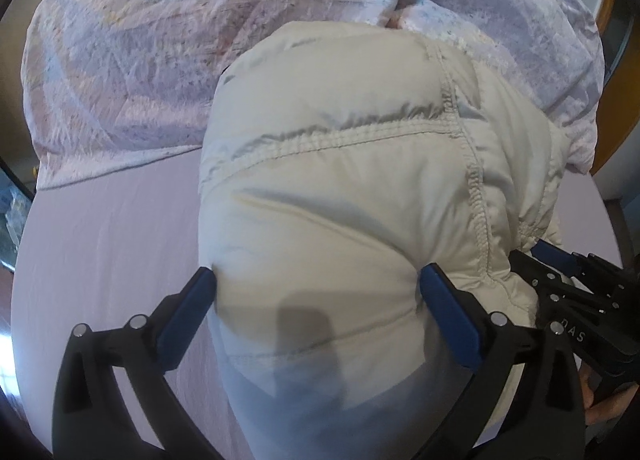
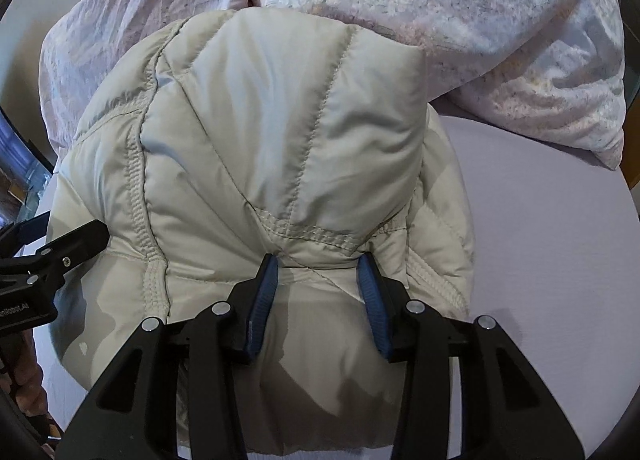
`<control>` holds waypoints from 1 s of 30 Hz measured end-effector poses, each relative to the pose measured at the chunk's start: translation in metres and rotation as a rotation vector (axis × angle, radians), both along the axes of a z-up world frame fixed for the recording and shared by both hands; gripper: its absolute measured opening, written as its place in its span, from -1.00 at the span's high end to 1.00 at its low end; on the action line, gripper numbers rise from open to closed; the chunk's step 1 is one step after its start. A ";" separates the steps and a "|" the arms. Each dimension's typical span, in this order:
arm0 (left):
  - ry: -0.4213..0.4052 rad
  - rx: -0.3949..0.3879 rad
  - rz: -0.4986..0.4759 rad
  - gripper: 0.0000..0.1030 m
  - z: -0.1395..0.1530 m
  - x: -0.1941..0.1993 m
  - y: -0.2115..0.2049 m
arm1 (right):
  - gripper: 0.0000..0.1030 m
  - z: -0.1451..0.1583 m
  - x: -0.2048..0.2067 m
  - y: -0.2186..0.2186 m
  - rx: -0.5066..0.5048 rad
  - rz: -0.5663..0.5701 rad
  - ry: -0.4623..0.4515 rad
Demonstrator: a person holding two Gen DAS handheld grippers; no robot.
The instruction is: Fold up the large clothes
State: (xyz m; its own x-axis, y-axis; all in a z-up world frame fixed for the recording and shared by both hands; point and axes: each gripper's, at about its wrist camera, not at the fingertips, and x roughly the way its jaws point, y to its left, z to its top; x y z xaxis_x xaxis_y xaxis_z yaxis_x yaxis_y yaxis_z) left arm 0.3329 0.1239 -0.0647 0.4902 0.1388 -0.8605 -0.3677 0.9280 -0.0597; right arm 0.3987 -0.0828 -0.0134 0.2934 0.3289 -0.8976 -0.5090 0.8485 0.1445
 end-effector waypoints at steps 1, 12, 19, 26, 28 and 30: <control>-0.007 -0.006 0.005 -0.96 0.003 -0.004 0.001 | 0.11 0.005 -0.001 -0.002 0.002 -0.007 0.003; -0.074 0.025 -0.009 -0.95 0.037 -0.075 -0.013 | -0.68 0.055 -0.048 -0.033 0.040 0.001 0.028; -0.064 -0.036 0.001 -0.95 0.043 -0.118 -0.025 | -0.88 0.069 -0.099 -0.049 -0.048 0.021 -0.017; -0.078 0.006 -0.037 -0.96 0.053 -0.160 -0.051 | -0.90 0.081 -0.127 -0.081 0.011 -0.032 0.016; -0.082 -0.001 -0.033 -0.95 0.053 -0.171 -0.055 | -0.90 0.082 -0.133 -0.086 0.013 -0.038 0.017; -0.082 -0.020 -0.027 -0.95 0.053 -0.178 -0.056 | -0.90 0.084 -0.138 -0.091 0.021 -0.043 0.019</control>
